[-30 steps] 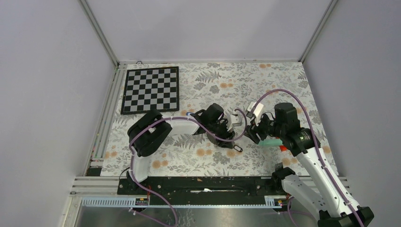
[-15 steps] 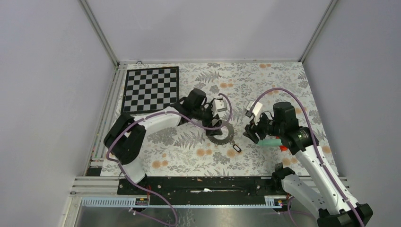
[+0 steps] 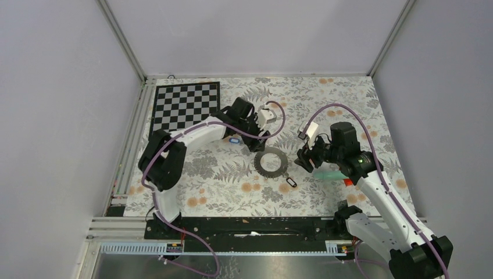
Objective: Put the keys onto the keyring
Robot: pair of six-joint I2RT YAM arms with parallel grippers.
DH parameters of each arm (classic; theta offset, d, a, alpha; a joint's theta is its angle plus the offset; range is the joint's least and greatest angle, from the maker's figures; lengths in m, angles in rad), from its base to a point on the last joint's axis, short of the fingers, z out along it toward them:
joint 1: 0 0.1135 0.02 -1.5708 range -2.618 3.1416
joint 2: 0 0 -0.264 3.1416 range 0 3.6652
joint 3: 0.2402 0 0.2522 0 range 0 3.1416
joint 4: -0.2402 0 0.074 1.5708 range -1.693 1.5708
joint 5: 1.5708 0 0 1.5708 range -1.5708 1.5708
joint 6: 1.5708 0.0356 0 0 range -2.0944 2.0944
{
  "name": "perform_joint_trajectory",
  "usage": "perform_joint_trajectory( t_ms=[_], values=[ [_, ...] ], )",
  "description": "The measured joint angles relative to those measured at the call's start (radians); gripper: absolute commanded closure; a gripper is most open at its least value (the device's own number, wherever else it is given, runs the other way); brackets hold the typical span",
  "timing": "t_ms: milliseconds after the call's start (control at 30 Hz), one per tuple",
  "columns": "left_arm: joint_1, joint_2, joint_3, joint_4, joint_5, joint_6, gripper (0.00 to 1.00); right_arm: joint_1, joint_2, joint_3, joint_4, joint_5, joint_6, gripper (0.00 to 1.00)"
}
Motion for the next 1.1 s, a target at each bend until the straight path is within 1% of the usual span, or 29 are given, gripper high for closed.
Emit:
perform_joint_trajectory(
  t_ms=[167, 267, 400, 533, 733, 867, 967, 1000, 1100],
  values=[
    [0.026, 0.169, 0.205, -0.077, -0.002, -0.018, 0.35, -0.004, -0.001, -0.008, 0.007, 0.0, 0.0, 0.32],
    [0.047, 0.231, 0.261, -0.111, 0.0, -0.029, 0.35, -0.006, -0.002, -0.012, 0.013, 0.0, 0.0, 0.32],
    [0.065, 0.253, 0.265, -0.152, 0.014, -0.038, 0.35, -0.006, -0.003, -0.014, 0.016, 0.0, 0.0, 0.32],
    [0.062, 0.255, 0.267, -0.154, 0.047, -0.053, 0.4, -0.006, -0.004, -0.016, 0.016, 0.0, 0.0, 0.32],
    [0.057, 0.259, 0.277, -0.168, 0.058, -0.071, 0.4, -0.006, -0.005, -0.018, 0.016, 0.0, 0.0, 0.32],
    [0.058, 0.247, 0.229, -0.186, 0.056, -0.072, 0.4, -0.006, -0.006, -0.021, 0.015, -0.001, 0.0, 0.32],
    [0.058, 0.239, 0.184, -0.233, 0.053, -0.072, 0.39, -0.006, -0.006, -0.022, 0.015, -0.001, 0.0, 0.32],
    [0.058, 0.237, 0.172, -0.249, 0.054, -0.074, 0.4, -0.006, -0.006, -0.022, 0.015, -0.001, 0.0, 0.32],
    [0.058, 0.219, 0.149, -0.286, 0.065, -0.083, 0.45, -0.006, -0.006, -0.023, 0.015, -0.002, 0.0, 0.32]
  ],
)
